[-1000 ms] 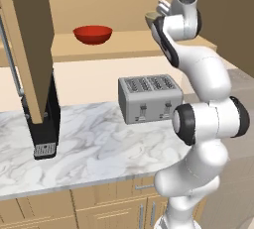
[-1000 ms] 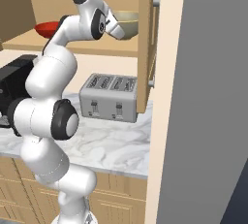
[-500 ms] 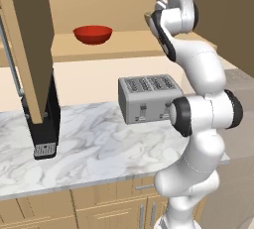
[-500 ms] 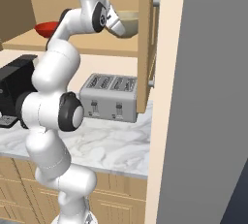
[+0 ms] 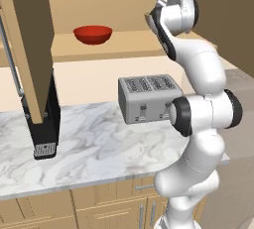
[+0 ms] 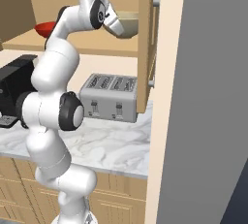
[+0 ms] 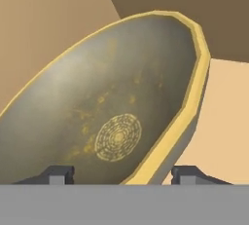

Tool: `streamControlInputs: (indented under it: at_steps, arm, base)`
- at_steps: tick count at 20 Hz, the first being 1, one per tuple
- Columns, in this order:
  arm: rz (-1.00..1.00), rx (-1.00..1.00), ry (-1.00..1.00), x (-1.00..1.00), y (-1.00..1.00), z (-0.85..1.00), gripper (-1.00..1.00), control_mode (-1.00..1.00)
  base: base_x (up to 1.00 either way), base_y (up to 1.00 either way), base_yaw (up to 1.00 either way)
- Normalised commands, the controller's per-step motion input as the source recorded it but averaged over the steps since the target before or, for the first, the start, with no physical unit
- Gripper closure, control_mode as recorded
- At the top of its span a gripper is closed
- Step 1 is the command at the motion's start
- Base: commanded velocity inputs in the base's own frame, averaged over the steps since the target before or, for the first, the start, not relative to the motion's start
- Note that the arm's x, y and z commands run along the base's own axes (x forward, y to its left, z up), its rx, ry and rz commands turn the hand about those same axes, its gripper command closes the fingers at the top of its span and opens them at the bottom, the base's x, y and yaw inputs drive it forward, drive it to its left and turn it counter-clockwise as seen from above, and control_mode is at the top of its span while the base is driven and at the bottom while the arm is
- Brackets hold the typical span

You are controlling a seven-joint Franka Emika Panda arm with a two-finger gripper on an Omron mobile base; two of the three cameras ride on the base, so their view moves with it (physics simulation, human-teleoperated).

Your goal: Take the smaller bowl and place it next to the appetizer plate on the dining counter , and place the larger bowl next to the plate with cooked food.

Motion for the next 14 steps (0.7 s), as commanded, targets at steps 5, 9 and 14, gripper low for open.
streamControlInputs:
  at_steps: [5,9,14]
  arm:
    - [-0.01,0.0,-0.03,-0.58,0.32,-0.84,1.0,-1.0]
    - [0.0,0.0,-0.01,-0.87,0.36,-0.04,1.0,-1.0]
    - [0.0,0.0,0.01,-0.99,0.02,0.71,1.0,-1.0]
  base:
    - [0.0,0.0,0.0]
    - [0.0,0.0,0.0]
    - [0.0,0.0,0.0]
